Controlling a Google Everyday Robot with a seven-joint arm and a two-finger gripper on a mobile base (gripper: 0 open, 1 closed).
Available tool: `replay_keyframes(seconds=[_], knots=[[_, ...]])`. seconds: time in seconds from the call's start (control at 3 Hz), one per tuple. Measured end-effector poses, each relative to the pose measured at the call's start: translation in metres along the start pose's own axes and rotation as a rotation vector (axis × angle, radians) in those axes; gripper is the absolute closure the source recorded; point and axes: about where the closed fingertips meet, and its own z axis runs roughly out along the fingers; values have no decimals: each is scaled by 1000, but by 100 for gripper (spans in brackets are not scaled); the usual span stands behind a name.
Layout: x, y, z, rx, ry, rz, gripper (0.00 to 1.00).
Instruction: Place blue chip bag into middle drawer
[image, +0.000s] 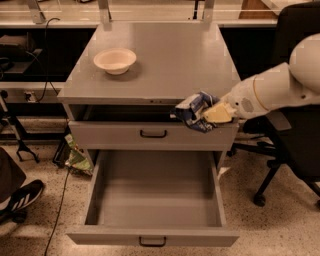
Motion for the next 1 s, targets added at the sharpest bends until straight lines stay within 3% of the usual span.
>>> replay_keyframes(seconds=[0.33,0.67,1.0], knots=[[51,10,34,-57,17,88,100],[83,14,57,-87,36,142,100],[84,15,58,-89,38,143,100]])
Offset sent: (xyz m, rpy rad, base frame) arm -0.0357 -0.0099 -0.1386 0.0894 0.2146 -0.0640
